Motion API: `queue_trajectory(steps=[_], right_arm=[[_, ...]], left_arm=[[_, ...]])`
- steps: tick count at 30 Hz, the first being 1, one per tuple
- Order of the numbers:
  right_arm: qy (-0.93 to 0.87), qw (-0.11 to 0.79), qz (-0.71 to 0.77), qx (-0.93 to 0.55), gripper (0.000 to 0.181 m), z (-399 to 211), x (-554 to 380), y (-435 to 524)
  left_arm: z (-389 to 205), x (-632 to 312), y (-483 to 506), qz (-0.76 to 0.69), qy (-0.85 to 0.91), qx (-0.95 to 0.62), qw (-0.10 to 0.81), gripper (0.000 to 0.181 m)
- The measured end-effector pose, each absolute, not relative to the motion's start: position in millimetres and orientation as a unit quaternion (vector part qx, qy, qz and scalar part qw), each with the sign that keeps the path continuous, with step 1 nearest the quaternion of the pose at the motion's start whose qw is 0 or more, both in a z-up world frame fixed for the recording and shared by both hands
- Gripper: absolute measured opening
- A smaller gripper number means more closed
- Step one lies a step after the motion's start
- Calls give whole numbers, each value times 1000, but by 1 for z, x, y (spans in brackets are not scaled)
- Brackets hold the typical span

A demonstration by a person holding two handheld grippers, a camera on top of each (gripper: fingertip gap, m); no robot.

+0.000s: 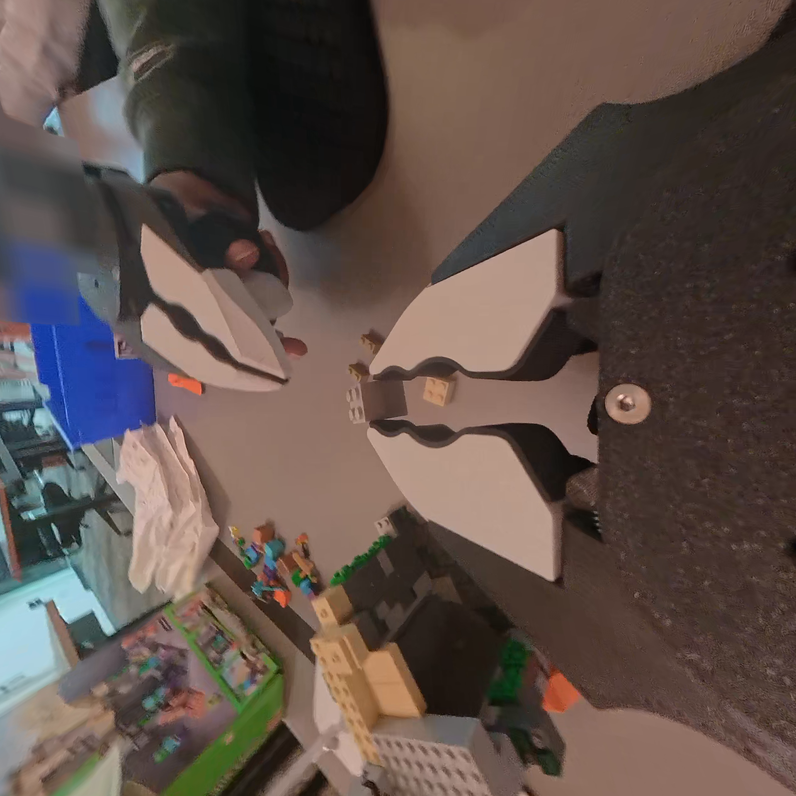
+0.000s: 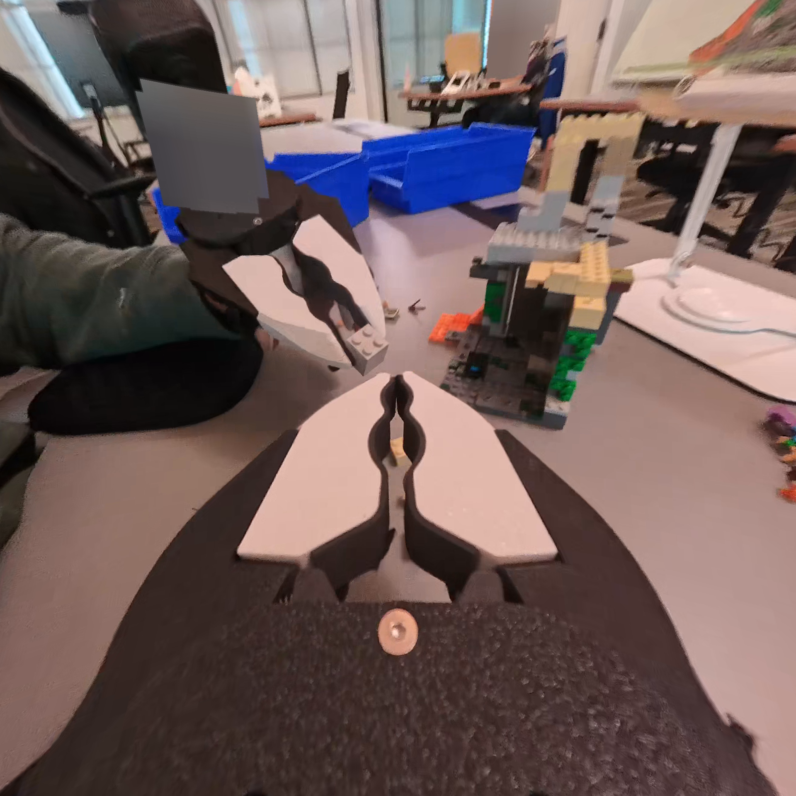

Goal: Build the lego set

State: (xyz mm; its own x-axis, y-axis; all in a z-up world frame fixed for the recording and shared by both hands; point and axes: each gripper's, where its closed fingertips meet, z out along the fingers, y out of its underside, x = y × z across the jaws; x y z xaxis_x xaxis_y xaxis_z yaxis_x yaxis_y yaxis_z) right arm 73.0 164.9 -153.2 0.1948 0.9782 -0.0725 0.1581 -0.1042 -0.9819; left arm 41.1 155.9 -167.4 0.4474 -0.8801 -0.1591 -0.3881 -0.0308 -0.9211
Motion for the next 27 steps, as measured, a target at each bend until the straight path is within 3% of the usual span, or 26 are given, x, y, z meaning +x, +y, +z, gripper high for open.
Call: queue_trajectory(steps=[2,5,10,19,27], right_arm=[[-493,457,421,-609,0,-164,70,160],[-527,426,412,-609,20,-178,64,151],[-555,426,406,-589,32,-180,59,140],[-582,445,398,-552,32,-171,53,125],[-590,450,432,-512,21,-162,53,109]], left_arm=[[-170,47,148,-267,489,-647,520,17],[-170,49,134,-315,494,-622,519,17],[-161,46,126,-356,478,-606,527,17],[-160,54,118,-359,489,-582,541,17],[-169,59,106,-369,519,-579,509,17]])
